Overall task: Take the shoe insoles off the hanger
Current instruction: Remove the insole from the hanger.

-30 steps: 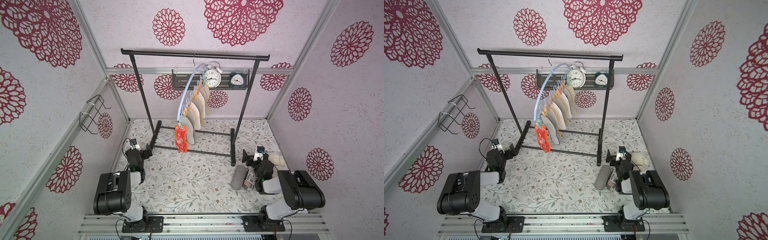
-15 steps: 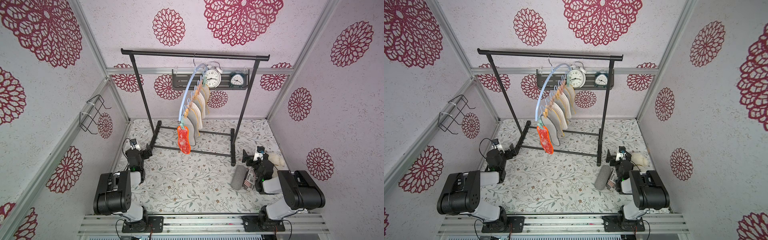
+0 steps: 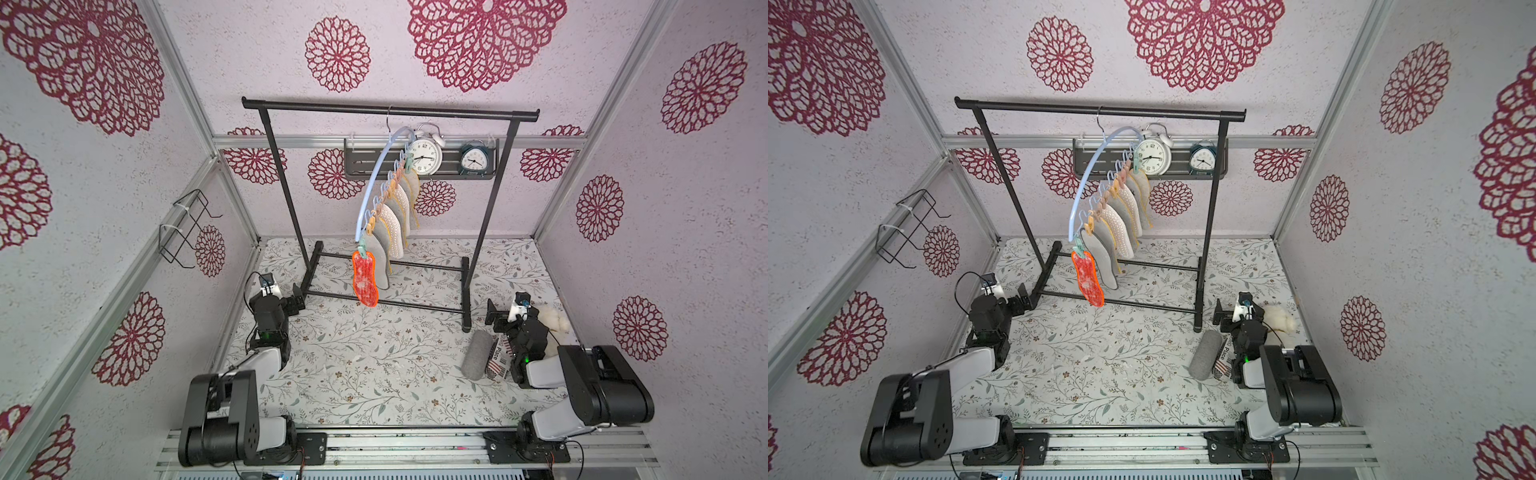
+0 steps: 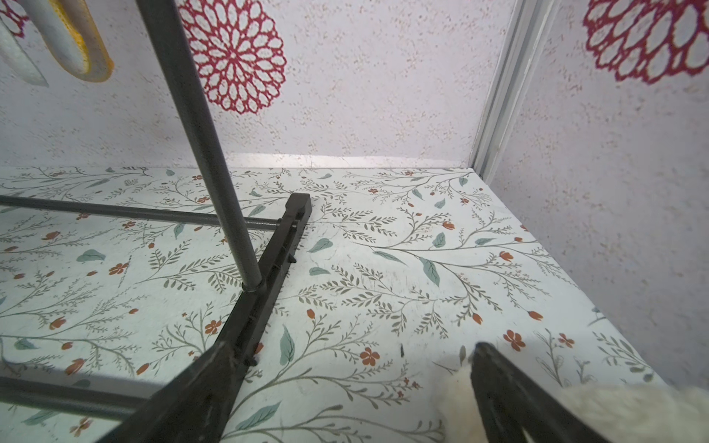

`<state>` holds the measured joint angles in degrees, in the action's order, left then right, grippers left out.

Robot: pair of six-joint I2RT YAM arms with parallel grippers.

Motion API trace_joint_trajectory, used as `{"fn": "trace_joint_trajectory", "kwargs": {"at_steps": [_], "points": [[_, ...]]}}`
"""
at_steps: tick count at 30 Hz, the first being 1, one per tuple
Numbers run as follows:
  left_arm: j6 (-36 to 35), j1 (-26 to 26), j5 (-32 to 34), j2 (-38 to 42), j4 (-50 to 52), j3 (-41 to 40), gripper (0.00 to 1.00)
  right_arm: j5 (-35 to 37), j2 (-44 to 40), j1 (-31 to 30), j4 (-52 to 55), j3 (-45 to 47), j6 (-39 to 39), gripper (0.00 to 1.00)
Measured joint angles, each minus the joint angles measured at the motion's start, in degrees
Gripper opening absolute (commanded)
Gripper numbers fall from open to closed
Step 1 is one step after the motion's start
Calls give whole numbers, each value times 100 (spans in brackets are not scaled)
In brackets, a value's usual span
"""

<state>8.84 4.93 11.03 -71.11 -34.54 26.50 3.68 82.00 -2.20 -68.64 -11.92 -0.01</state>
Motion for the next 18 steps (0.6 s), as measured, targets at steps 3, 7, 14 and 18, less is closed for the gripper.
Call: {"fn": "trace_joint_trajectory", "kwargs": {"at_steps": [3,7,14,18], "points": [[520,-13,208,1014,455,157,97,188,-907,26,874,-251,-284,99],[1744,243,538,2076,1799,658,97,116,-1532,101,2841,-1556,-1038,95],[2664,564,-1207,2723,3753,1303,97,-621,-2726,-833,4750,-1956,-1971,82],[2844,562,-2063,2817,4992,1408,97,-1259,-2675,-1836,5274,-2024,-2028,78]]}}
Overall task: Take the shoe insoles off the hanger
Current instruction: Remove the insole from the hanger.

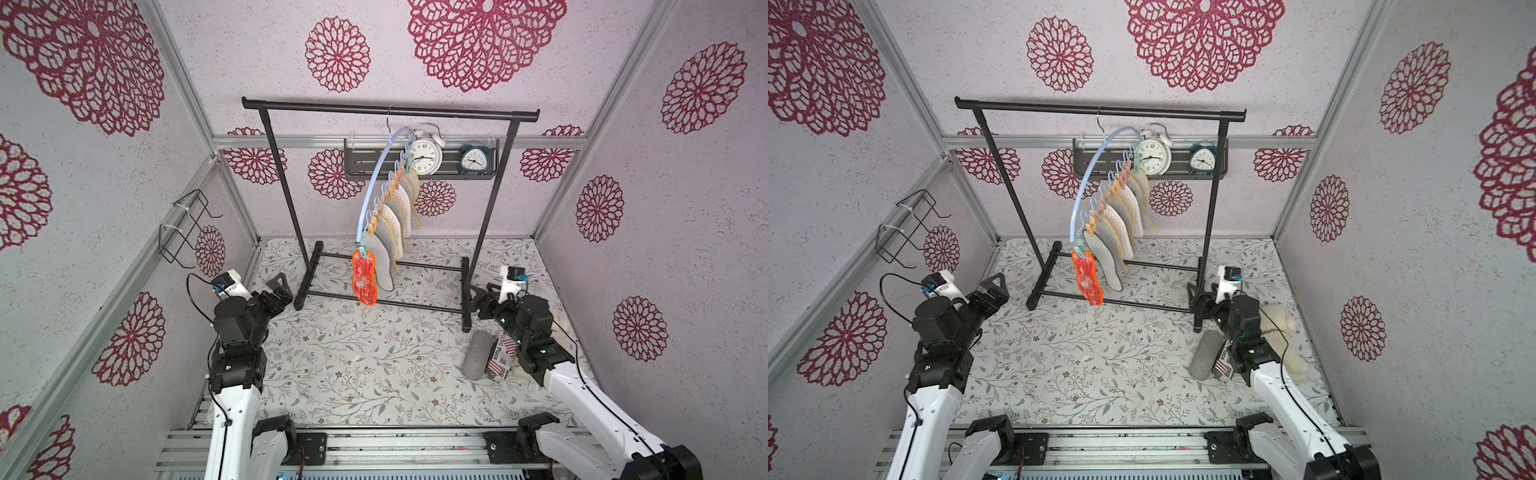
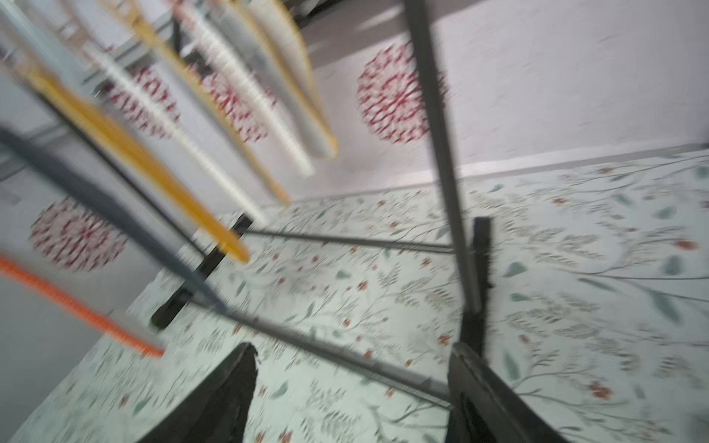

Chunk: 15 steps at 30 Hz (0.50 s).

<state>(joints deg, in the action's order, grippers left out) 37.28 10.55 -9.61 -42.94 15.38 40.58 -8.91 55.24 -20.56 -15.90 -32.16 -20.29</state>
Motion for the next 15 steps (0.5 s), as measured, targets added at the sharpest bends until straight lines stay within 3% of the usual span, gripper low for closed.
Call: {"fn": "trace_joint_trajectory", "kwargs": {"at_steps": [4,7,15], "points": [[-4,-15,-356,249,1145,0,97,-350,691,-885,140,-393,282,73],[-2,-136,-415,409,1720,0,97,-588,1394,-1386,-66,-839,599,63],[-20,-256,-634,273,2063,9,97,-1084,3189,-1703,-922,-2159,1333,60]]}}
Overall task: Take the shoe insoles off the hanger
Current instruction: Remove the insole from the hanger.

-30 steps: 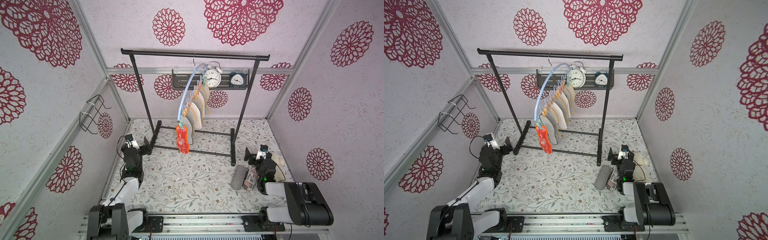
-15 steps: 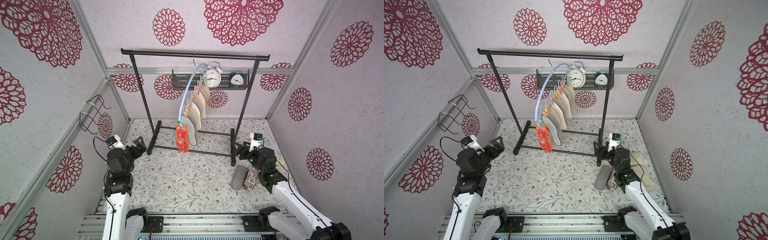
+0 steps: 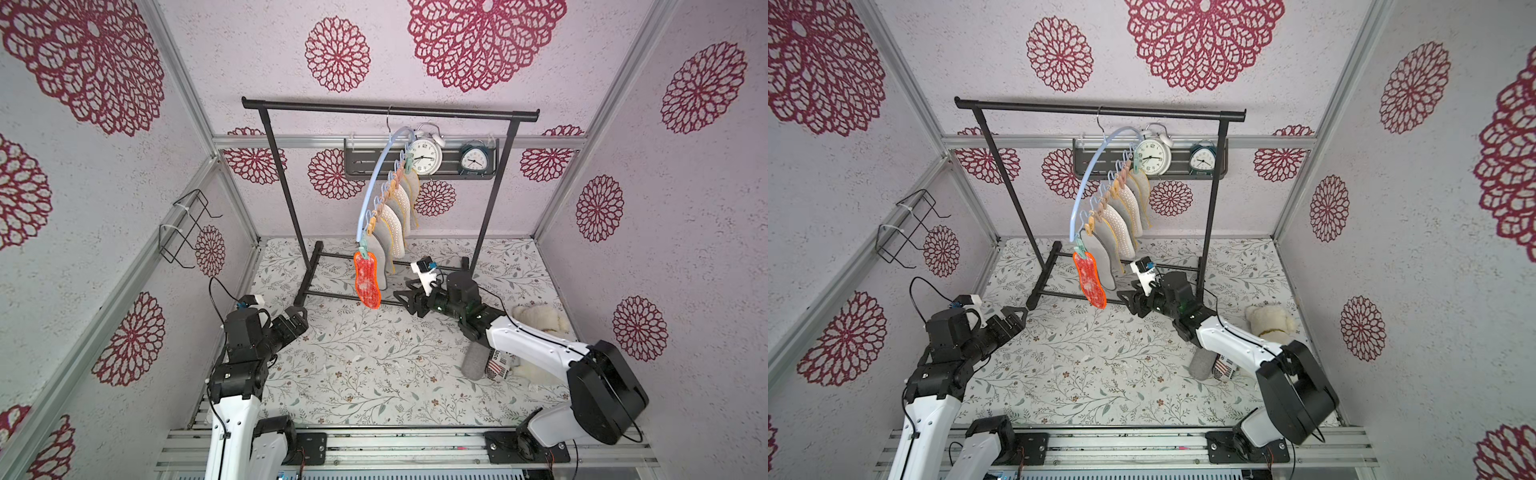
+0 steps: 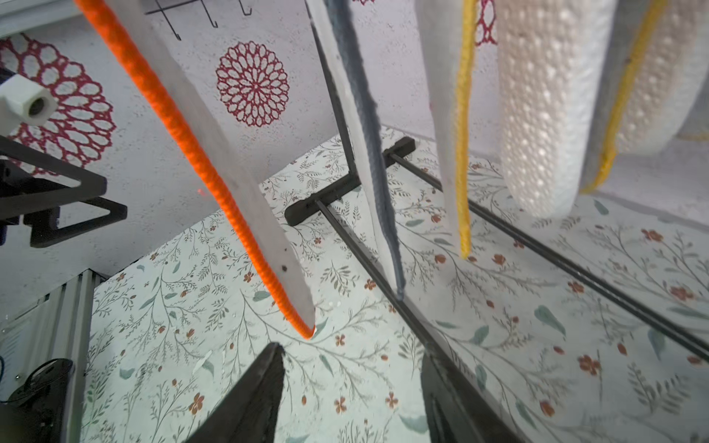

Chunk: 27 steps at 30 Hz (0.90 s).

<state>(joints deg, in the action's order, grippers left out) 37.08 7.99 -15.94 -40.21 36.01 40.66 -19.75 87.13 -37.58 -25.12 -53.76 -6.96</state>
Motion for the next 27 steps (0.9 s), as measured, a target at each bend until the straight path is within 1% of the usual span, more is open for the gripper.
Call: {"fn": "trace_joint_trajectory", "kwargs": {"at_steps": [5,8,14,21,22,23,25,27], "points": [[-4,-7,-24,127,2,0,97,-367,643,-76,-382,-625,243,60],[-26,-9,-35,166,2,0,97,-520,887,-149,-472,-946,348,60],[-48,-13,-24,164,2,0,97,-658,994,-313,-638,-1211,470,57],[-87,-17,22,190,4,0,97,-728,1182,-415,-780,-1318,708,57],[-87,-20,17,195,4,0,98,-726,1224,-415,-785,-1322,730,56],[-94,-20,13,195,4,0,98,-728,1266,-415,-787,-1327,743,53],[-120,-22,-70,195,-13,-2,93,-745,1362,-415,-791,-1353,776,41],[-157,-24,-291,192,-98,-22,91,-793,1456,-420,-804,-1399,732,20]]}}
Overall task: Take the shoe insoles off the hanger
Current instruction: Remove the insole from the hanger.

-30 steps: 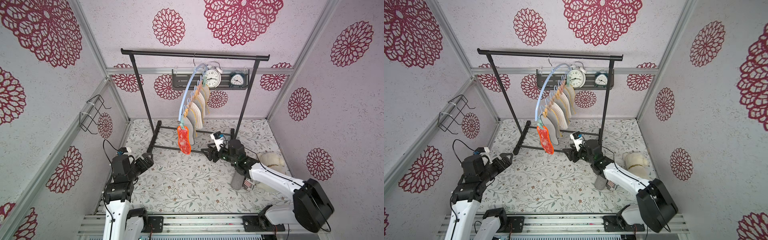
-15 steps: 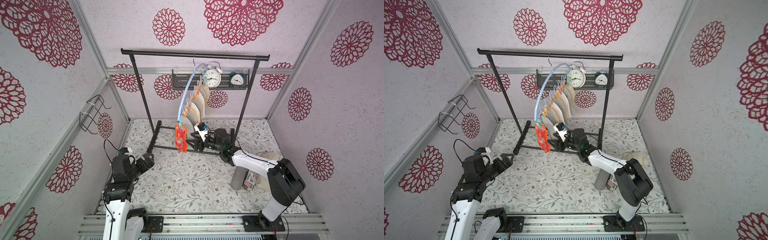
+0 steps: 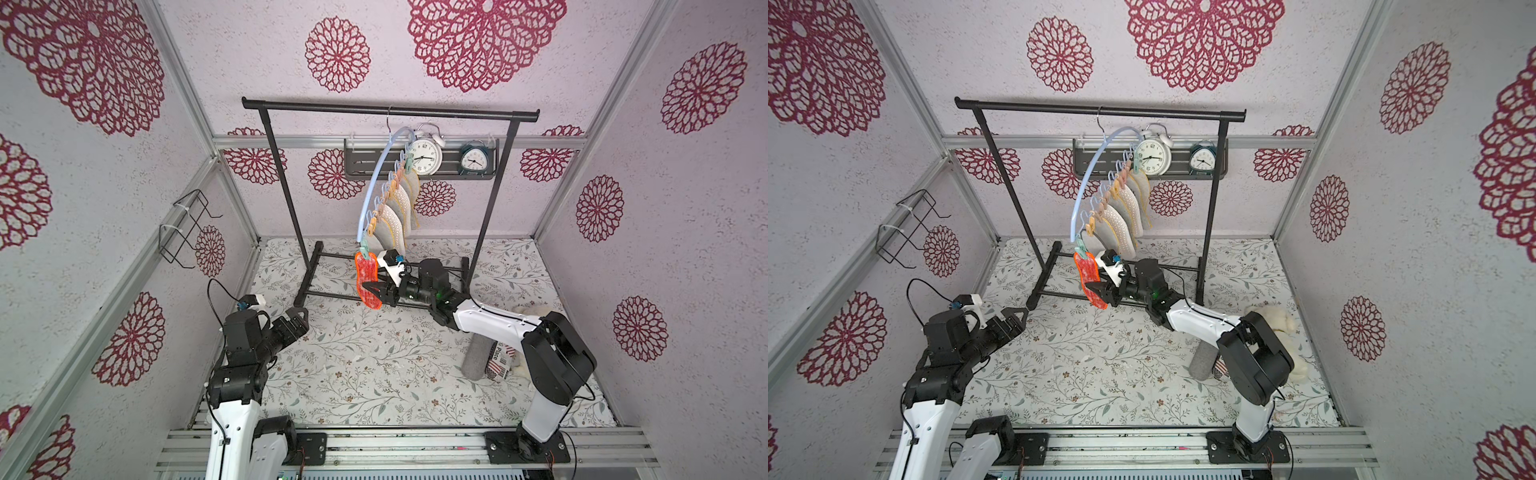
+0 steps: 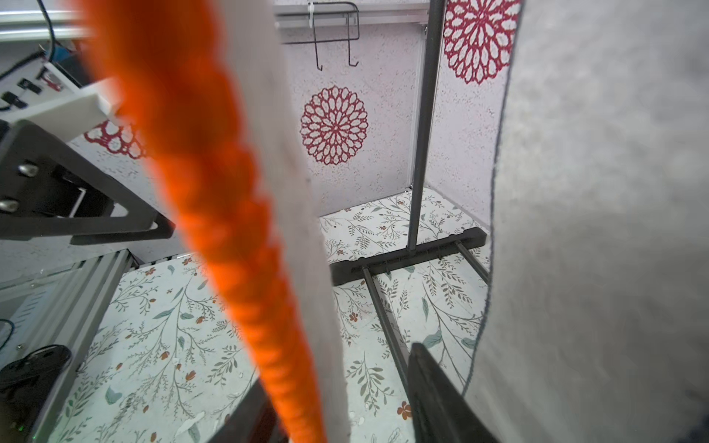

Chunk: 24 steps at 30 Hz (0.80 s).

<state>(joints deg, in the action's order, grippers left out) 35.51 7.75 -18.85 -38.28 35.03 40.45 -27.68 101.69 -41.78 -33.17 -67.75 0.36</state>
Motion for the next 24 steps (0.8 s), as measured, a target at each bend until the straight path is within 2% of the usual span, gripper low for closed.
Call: {"fn": "trace_joint_trajectory", "kwargs": {"at_steps": [2,4,9,14,18,24], "points": [[-4,0,-208,-13,-85,-11,90,-87,35,0,-28,-15,-24,7],[-37,0,-420,-37,-192,-11,90,-164,37,0,-74,-13,-63,0],[-369,-11,-1169,-55,-660,7,90,-496,-28,0,-304,129,-240,0],[-1047,-44,-2000,-278,-1386,258,92,-992,-391,15,-313,595,-393,0],[-1633,-166,-2590,-1016,-1792,1102,94,-1333,-717,46,-210,837,-439,0],[-2505,-1010,-3303,-2809,-1670,3123,94,-1659,-1123,98,61,1012,-446,0]]}}
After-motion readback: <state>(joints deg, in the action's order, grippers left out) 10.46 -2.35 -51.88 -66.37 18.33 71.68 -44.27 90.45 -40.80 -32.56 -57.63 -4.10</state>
